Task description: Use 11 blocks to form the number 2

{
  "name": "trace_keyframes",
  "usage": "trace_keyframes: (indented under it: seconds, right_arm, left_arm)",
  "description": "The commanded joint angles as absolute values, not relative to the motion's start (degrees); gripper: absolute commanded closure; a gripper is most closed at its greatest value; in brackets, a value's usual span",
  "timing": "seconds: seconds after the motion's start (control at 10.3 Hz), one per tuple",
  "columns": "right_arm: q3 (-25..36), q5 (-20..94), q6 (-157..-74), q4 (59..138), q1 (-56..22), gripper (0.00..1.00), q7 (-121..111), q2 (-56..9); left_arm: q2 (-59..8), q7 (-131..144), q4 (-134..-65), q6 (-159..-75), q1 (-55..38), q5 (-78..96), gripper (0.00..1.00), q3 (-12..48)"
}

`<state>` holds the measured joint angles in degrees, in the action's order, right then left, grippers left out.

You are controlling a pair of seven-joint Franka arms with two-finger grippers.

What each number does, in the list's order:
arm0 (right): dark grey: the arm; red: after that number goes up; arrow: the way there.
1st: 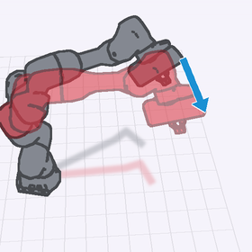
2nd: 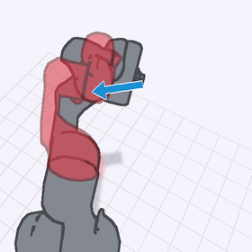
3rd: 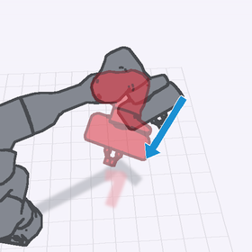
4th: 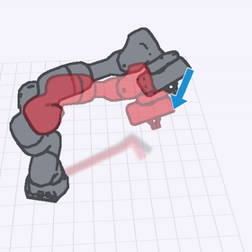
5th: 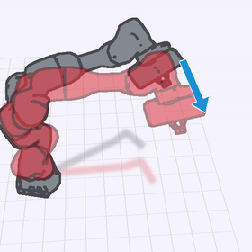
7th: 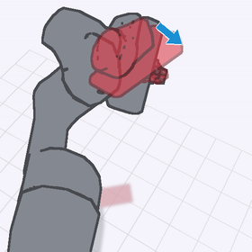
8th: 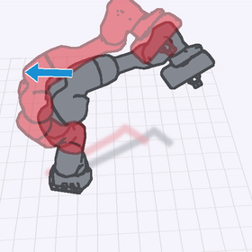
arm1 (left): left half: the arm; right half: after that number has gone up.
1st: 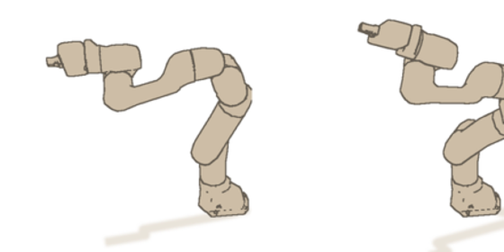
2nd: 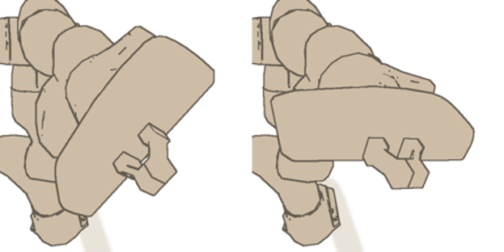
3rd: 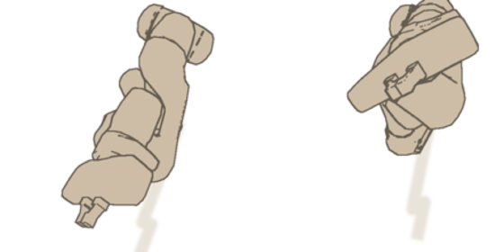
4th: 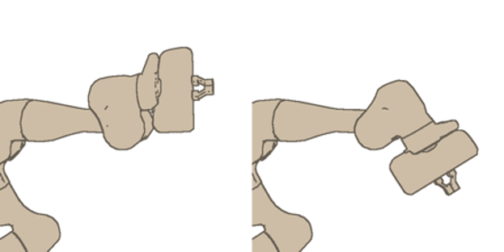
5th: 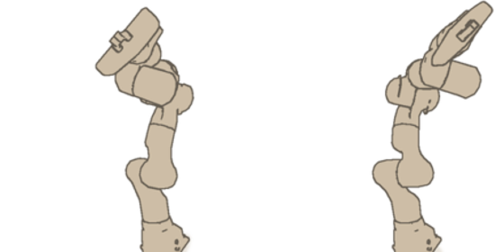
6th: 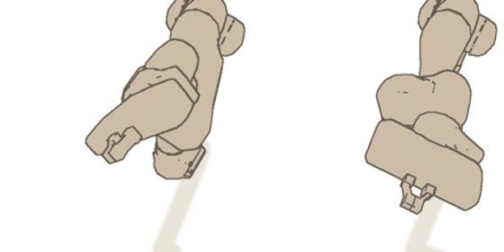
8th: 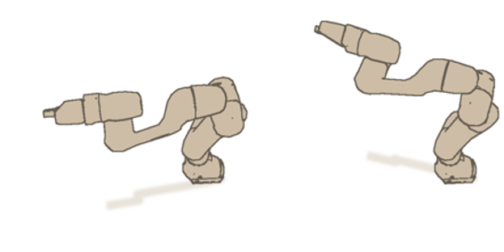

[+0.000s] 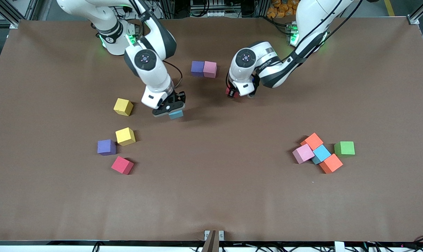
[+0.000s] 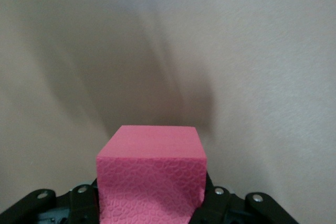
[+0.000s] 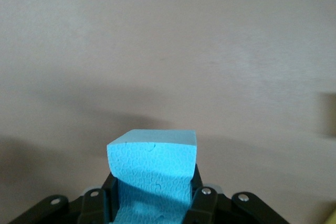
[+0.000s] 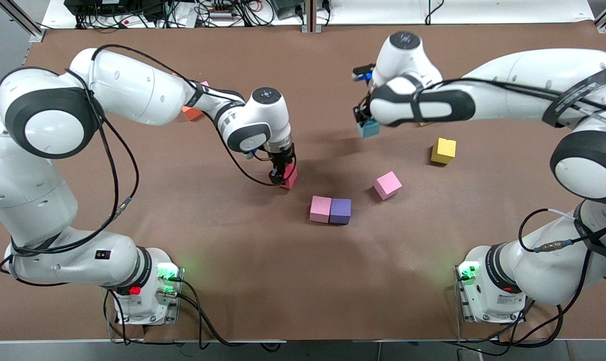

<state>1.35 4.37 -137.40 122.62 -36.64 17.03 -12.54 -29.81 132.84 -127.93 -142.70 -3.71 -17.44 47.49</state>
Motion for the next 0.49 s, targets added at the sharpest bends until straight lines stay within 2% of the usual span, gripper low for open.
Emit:
trace_keyframes:
  seconds: [0.0, 0.29, 0.39]
  right_arm:
    - [0.6, 5.3, -134.6, 121.5, -34.5, 0.98, 14.9, -11.5]
    - [0.5, 5.9, -131.3, 121.8, -34.5, 0.98, 15.0, -8.5]
    - [0.6, 9.6, -129.1, 122.1, -34.5, 0.98, 15.2, -6.9]
  left_arm:
    - [-28.4, 138.3, -130.0, -144.1, -2.1, -19.1, 1.00, 49.7]
    - [-28.3, 144.0, -129.9, -145.6, -3.6, -19.1, 1.00, 50.2]
    - [-28.3, 144.9, -129.9, -145.8, -4.6, -19.1, 1.00, 50.2]
